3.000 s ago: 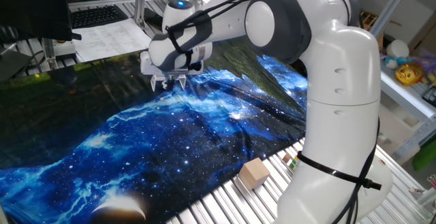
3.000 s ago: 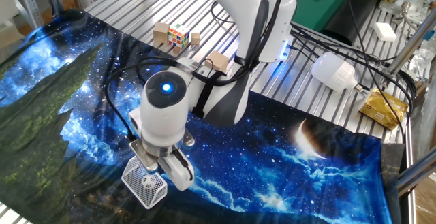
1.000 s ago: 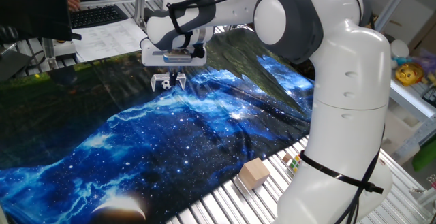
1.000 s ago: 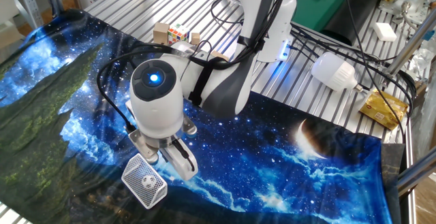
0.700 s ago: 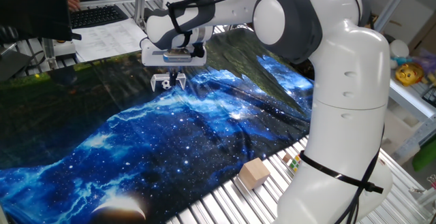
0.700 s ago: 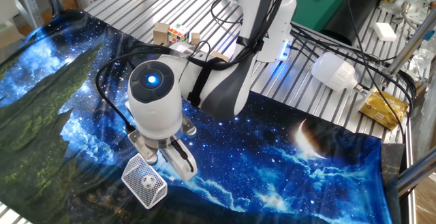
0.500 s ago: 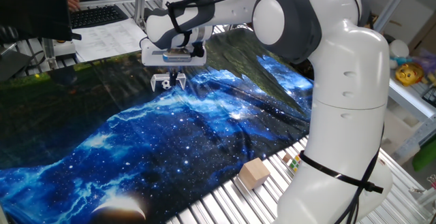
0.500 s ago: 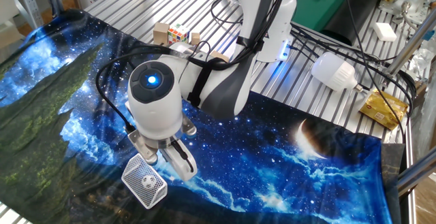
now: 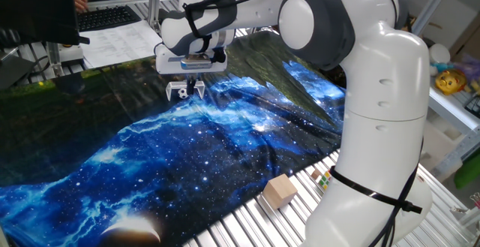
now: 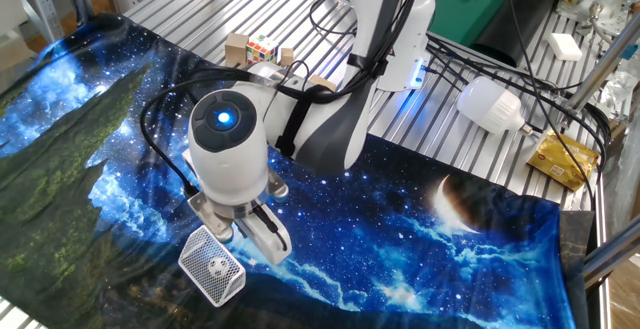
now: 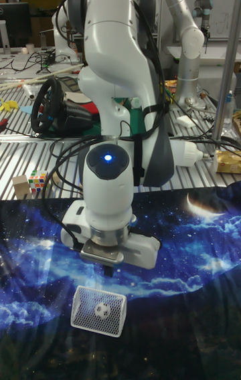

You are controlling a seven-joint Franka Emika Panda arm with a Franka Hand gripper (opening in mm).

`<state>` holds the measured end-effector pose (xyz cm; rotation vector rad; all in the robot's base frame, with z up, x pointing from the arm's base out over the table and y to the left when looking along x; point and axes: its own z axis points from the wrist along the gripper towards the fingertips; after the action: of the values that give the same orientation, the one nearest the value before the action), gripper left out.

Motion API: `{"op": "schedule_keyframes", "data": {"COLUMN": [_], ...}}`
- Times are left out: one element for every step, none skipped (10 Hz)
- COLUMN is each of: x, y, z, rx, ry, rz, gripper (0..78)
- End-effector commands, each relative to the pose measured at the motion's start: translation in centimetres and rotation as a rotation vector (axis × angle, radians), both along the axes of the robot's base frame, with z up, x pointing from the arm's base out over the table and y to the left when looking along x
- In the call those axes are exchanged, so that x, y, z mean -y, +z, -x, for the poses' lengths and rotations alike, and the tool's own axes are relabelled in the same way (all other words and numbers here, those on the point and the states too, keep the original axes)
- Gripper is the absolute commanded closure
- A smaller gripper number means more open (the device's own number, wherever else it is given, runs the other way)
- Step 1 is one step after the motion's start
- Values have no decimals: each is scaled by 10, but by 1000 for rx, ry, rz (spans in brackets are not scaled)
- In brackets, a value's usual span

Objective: Push the soccer ball into the goal

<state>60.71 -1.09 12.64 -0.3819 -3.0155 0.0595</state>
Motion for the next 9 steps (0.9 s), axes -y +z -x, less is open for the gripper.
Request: {"op": "schedule_keyframes", "data": {"x": [-1,-6,-10,-20,-29,-35,-40,-45,-48], "y": [2,2,3,8,13,16,19,22,24], "z": [0,5,9,15,20,24,27,31,35], "rx": [23,23,24,21,5,2,0,-3,-6], "ry": [50,44,39,38,43,43,37,30,25], "rz": [-8,-10,-11,-16,-17,-20,-25,-23,-23], "gripper": [776,776,776,776,776,776,776,776,776]}}
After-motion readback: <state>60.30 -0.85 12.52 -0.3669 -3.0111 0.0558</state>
